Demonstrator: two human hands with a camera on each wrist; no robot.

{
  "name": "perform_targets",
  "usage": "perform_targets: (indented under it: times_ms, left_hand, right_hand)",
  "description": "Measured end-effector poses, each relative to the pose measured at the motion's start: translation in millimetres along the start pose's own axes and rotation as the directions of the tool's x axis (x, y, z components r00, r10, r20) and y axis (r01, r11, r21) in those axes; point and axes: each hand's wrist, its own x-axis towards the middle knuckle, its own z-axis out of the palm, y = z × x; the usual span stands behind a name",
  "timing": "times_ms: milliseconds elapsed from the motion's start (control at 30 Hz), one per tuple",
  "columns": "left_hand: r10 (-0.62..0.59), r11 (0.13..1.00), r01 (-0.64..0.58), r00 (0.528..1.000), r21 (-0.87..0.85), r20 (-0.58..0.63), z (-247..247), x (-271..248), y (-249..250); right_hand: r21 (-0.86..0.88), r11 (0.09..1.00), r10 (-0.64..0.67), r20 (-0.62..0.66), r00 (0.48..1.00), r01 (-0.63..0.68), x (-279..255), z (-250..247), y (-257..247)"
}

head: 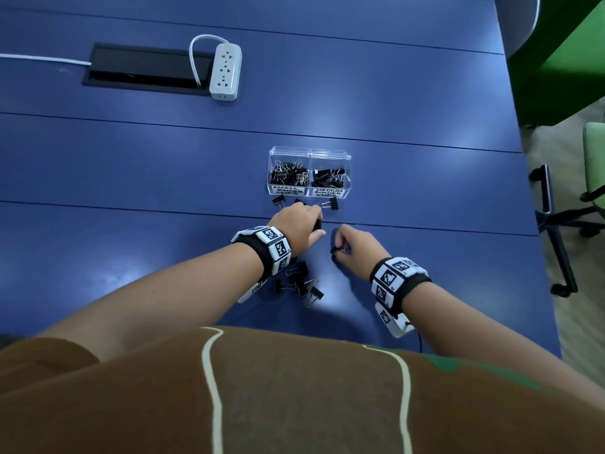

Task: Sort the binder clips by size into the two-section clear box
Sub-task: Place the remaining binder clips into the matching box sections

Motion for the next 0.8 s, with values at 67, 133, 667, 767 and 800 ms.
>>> perform_targets:
  times_ms: [67,133,667,767,800]
  left_hand:
    - [-0.049,0.997,0.044,0.996,-0.066,-0.072,-3.3,-1.3,-2.8]
    - [-0.085,0.985,0.065,0.989,-0.158,-0.120,-8.3,0.5,-4.8]
    - [-0.058,0.993,0.046,0.993,-0.108,-0.104,-60.3,67.7,-2.7]
    - [-0.044,0.995,0.032,0.989,-0.090,-0.144,-57.3,61.3,-2.4]
    - [-0.048,0.994,0.030,0.985,-0.105,-0.168,-56.2,56.7,-2.9]
  right_hand:
    - [0.039,0.999,-0.004,-0.056,0.998,0.006,11.9,-7.5,-5.2]
    - [0.014,1.000,-0.007,-0.094,0.996,0.009,26.1,-12.9,-11.9]
    - [-0.181,0.981,0.058,-0.055,0.997,-0.068,40.6,-7.2,-10.7]
    - [-0.154,0.986,0.061,-0.031,0.998,-0.065,41.8,-7.1,-9.9]
    - [-0.145,0.988,0.052,-0.014,0.999,-0.053,41.6,-7.9,-9.3]
